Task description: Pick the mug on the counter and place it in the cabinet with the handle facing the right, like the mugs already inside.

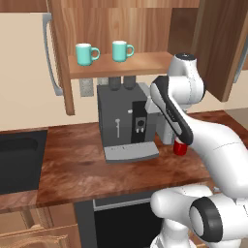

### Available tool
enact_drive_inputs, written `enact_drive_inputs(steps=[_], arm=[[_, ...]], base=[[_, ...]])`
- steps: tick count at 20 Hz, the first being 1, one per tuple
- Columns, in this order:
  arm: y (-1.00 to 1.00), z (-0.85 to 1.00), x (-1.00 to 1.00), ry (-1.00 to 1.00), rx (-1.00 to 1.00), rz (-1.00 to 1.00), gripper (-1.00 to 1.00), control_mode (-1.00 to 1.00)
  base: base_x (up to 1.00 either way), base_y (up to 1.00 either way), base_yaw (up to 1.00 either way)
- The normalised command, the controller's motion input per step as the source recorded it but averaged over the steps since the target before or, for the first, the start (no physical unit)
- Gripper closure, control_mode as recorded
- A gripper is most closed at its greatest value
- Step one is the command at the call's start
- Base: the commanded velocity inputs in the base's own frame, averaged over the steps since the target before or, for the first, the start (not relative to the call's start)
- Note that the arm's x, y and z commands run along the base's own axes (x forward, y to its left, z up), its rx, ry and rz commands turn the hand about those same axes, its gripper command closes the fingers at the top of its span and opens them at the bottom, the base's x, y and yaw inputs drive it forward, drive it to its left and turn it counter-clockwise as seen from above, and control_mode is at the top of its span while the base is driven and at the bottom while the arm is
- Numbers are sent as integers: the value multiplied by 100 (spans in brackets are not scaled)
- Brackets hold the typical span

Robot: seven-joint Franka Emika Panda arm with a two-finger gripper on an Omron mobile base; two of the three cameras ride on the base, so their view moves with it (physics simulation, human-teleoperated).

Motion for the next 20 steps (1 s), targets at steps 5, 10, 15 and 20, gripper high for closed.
enact_drive_inputs(steps=[5, 10, 15, 20], arm=[[2, 0, -7, -2, 0, 0, -100, -100], [1, 0, -23, -4, -1, -11, -100, -100], [0, 0, -18, 0, -2, -19, -100, -100], [0, -1, -15, 0, -2, -19, -100, -100]], base=[[0, 0, 0], [0, 0, 0], [0, 0, 0], [0, 0, 0]])
